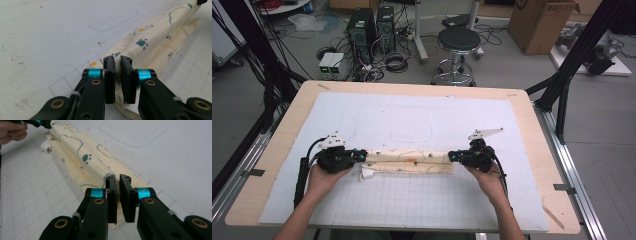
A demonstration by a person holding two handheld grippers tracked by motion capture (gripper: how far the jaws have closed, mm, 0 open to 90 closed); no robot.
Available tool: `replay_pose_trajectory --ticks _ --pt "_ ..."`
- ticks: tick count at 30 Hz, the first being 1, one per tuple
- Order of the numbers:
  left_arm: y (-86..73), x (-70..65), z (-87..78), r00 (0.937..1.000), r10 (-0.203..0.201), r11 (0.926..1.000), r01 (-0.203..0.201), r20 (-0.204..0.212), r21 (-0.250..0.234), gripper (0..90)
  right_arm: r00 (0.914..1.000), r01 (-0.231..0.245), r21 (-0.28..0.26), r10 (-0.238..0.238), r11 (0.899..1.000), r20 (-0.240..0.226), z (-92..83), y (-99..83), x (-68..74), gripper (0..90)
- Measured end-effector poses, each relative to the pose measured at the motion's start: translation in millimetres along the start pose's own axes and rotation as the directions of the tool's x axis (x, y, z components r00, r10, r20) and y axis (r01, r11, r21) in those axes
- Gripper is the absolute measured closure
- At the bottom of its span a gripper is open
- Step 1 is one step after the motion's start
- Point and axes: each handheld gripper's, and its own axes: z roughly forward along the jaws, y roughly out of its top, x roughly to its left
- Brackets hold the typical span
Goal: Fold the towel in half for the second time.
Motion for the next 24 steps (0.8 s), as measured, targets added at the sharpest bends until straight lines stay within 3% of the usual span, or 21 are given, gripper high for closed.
replay_pose_trajectory --ticks 10,17,21,24 --pt "-10.6 -5.4 -1.4 0.9992 0.035 0.9984 -0.036 0.016 0.043 82.0 0.9999 0.011 0.041 -0.011 0.999 -0.002 3.1 -13.8 3.5 84.1" --pt "-15.9 -7.7 -1.6 0.9989 0.032 0.9974 -0.034 0.034 0.063 80.6 0.9995 0.032 0.068 -0.032 0.997 -0.009 4.9 -16.5 8.5 81.8" --pt "-16.5 -9.4 -5.0 0.9984 0.026 0.9982 -0.029 0.05 0.052 71.7 0.9992 0.01 0.067 -0.008 0.998 -0.038 3.6 -21.1 6.8 69.5" --pt "-13.9 -9.4 -12.9 0.9968 0.013 0.9998 -0.014 0.078 0.017 65.3 0.9978 0.017 0.018 -0.016 1.0 -0.064 -4.0 -21.5 9.3 57.7"
